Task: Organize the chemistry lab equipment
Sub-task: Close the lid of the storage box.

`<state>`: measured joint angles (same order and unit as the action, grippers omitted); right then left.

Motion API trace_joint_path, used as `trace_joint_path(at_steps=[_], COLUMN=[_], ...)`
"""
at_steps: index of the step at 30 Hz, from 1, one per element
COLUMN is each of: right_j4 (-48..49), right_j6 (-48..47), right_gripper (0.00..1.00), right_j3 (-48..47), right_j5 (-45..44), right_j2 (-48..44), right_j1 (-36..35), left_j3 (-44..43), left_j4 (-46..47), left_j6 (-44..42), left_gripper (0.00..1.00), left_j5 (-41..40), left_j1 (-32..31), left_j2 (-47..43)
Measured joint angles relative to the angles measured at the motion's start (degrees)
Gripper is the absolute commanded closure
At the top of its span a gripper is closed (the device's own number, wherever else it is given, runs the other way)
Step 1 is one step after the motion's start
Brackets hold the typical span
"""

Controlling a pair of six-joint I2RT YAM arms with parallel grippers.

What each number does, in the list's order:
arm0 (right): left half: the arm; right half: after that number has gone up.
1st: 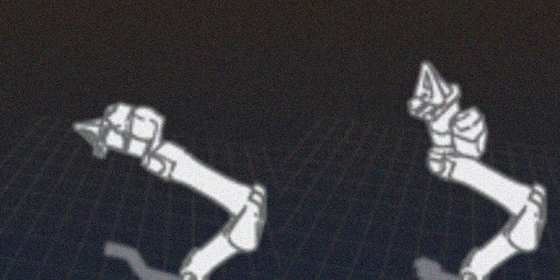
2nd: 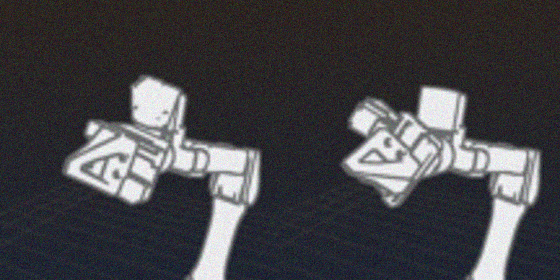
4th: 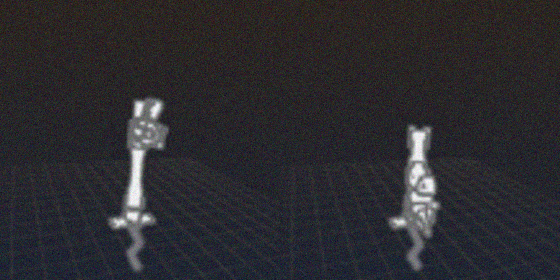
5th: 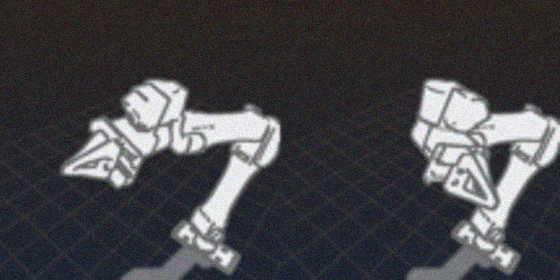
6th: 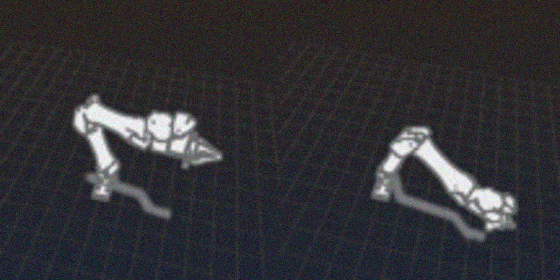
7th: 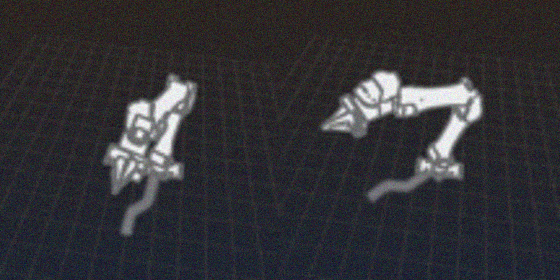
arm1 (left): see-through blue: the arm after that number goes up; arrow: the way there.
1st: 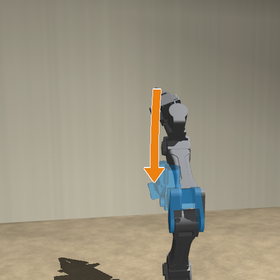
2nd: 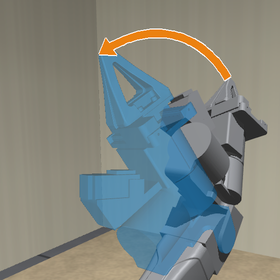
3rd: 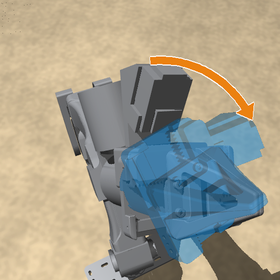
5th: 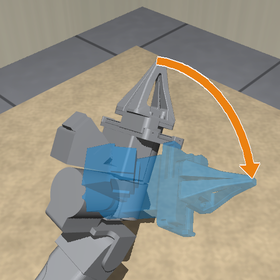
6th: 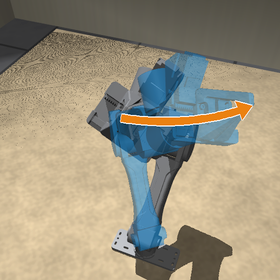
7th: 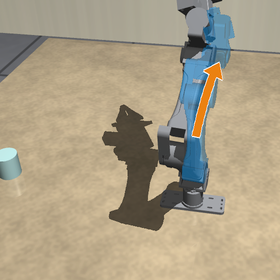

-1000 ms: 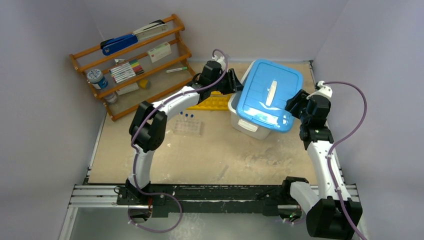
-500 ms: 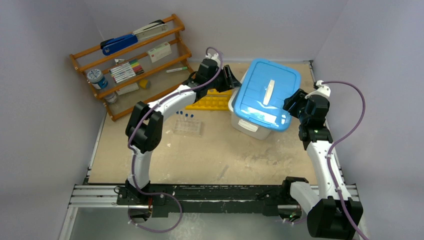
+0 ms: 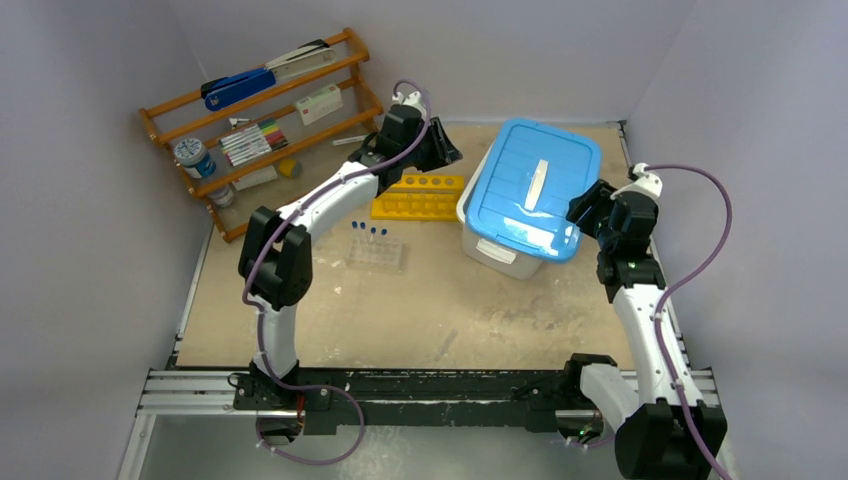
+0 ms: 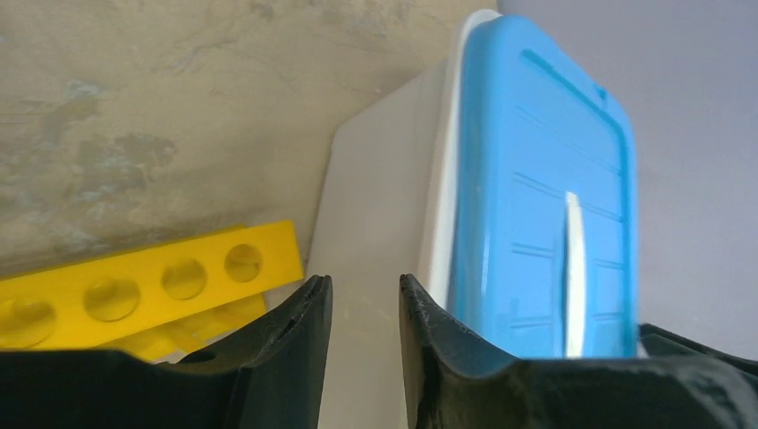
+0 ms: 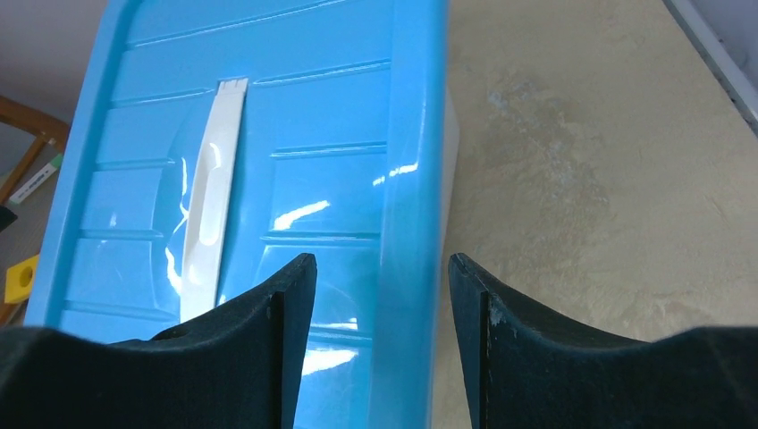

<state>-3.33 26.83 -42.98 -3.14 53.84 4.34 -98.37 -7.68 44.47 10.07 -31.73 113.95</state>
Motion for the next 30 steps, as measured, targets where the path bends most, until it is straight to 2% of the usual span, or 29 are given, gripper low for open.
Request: trace_joint_path(at_steps=[7, 17, 20, 24, 30], right_j4=[-4.5, -12.2, -12.7, -12.0, -7.5], right_j6=[-0.2, 2.6, 2.8, 2.8, 3.1], right_gripper=[0.37, 0.59, 0.58, 0.5, 0.48], right_j3=[-1.6, -4.1, -3.3, -1.5, -0.7], right_j5=[-6.9, -23.3, -23.8, -21.9, -16.0], right_j2=[-5.8, -3.0, -1.2, 0.0, 1.9], right_j1=[-0.2, 0.2, 0.2, 0.2, 0.2], left_j3=[0.0, 0.0, 0.0, 0.0, 0.0], left_j4=[-4.2, -4.9, -5.0, -5.1, -5.0], left_j6=[-3.3, -5.1, -5.2, -5.3, -5.2], left_gripper=[0.7, 0.71, 0.71, 0.71, 0.71], left_j5=[-4.6, -6.5, -6.5, -6.5, -7.7], left_j1=[-0.7, -3.7, -4.3, -5.0, -6.5], left_j2=[0.0, 0.4, 0.5, 0.5, 0.7])
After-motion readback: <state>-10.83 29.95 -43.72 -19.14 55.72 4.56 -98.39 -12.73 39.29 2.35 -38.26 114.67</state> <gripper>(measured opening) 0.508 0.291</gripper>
